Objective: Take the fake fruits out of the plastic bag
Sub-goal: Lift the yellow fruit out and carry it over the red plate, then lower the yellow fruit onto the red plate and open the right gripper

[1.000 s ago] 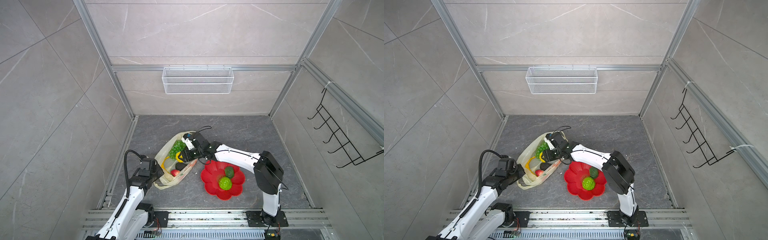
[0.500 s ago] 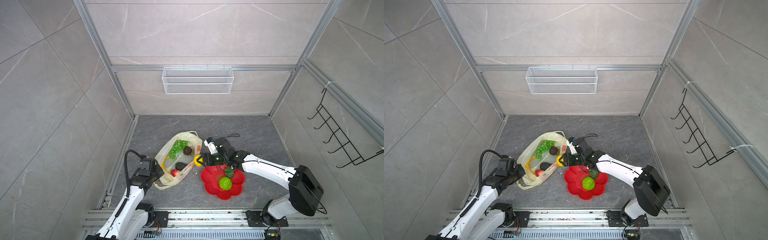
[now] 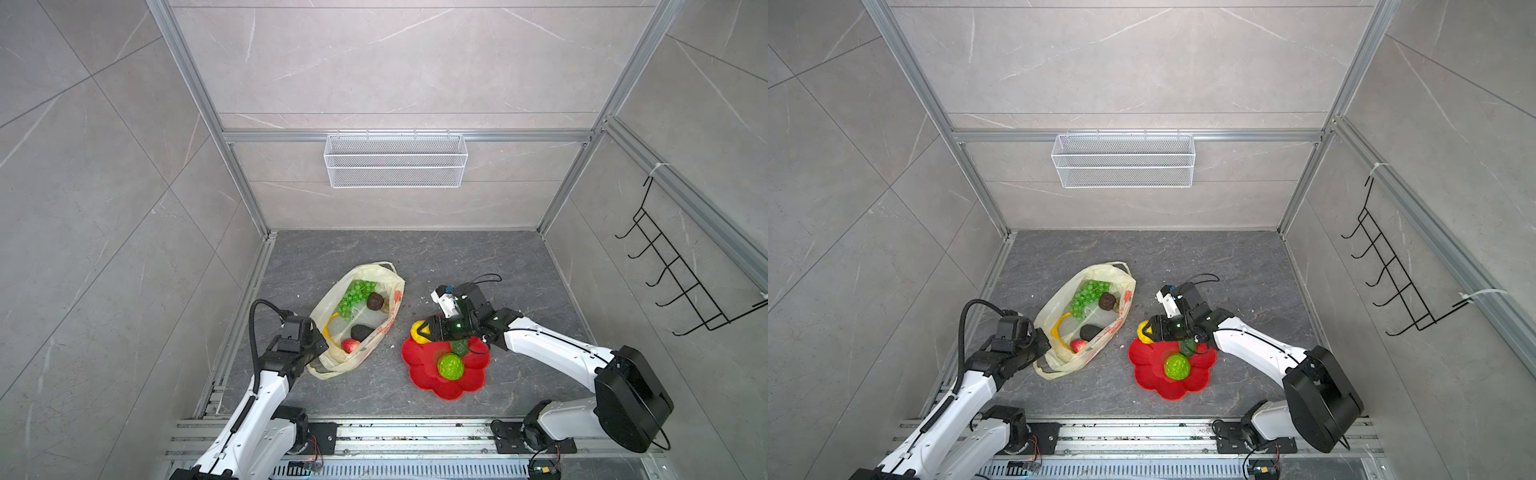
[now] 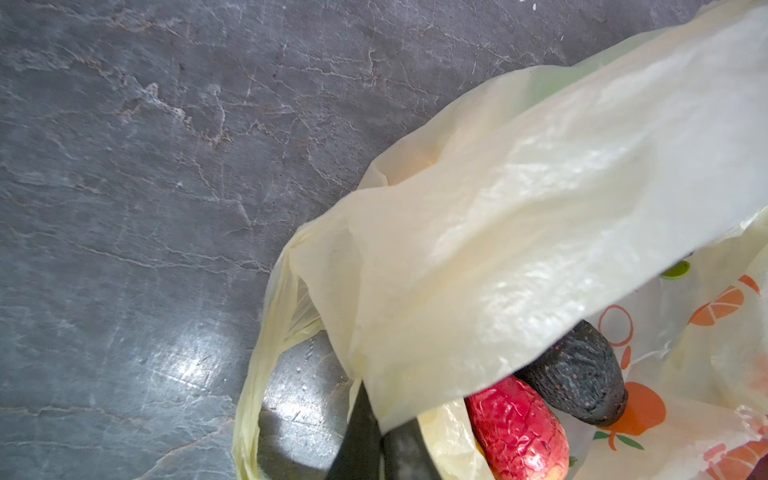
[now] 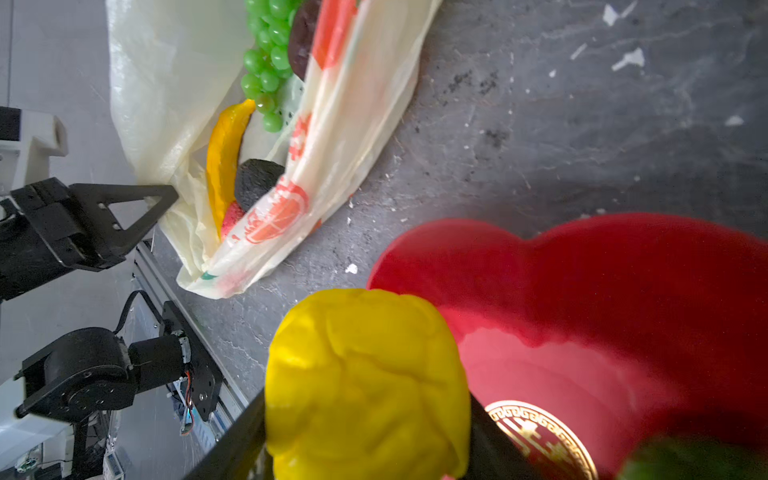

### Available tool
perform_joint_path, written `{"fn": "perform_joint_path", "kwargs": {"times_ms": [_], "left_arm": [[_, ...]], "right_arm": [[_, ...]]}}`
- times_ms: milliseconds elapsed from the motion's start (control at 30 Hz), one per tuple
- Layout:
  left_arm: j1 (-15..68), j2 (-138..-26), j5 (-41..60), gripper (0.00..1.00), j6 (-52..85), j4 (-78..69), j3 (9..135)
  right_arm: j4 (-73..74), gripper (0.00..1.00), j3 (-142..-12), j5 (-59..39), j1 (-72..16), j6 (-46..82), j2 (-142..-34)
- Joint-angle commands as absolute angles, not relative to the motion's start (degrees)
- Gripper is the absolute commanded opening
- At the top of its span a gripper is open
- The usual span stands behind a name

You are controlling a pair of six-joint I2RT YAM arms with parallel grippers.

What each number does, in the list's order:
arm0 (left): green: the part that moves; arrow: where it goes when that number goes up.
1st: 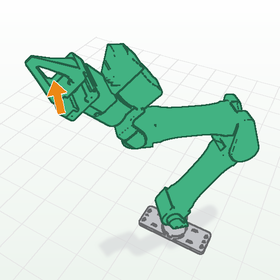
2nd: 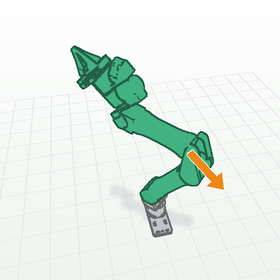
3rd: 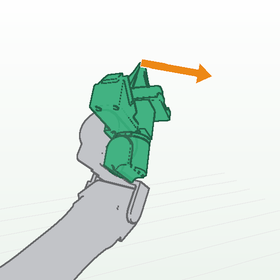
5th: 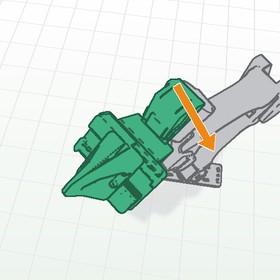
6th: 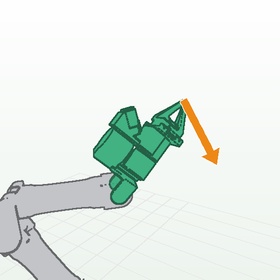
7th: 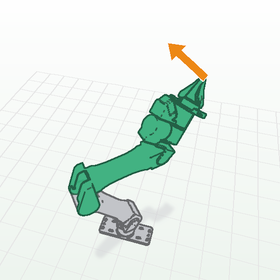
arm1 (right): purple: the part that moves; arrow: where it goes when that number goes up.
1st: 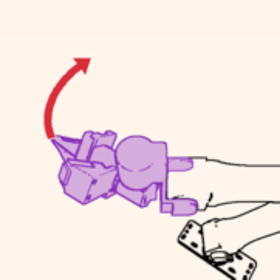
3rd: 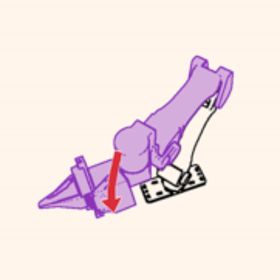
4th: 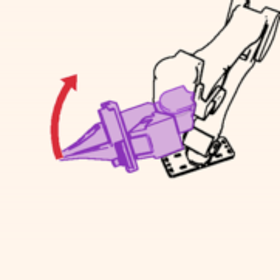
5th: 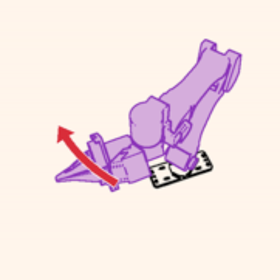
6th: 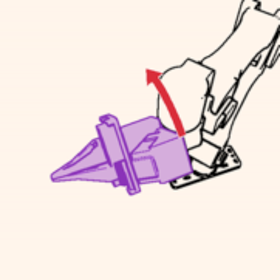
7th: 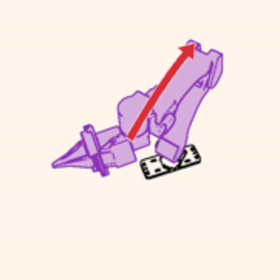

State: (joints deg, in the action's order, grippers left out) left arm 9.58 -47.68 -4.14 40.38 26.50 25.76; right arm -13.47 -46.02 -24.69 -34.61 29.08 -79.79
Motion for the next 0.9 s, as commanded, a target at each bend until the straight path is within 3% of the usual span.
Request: {"fn": "perform_joint_path", "kwargs": {"times_ms": [0, 867], "left_arm": [[9.3, -47.8, -3.7, 0.00, 39.1, 25.1, 26.1], [9.3, -47.6, -3.7, 0.00, 39.1, 25.2, 26.1]], "right_arm": [[-14.4, 0.62, -44.8, -26.9, -34.1, 27.3, -79.8], [-10.5, 0.67, -42.6, -26.2, -34.0, 27.8, -87.6]]}}
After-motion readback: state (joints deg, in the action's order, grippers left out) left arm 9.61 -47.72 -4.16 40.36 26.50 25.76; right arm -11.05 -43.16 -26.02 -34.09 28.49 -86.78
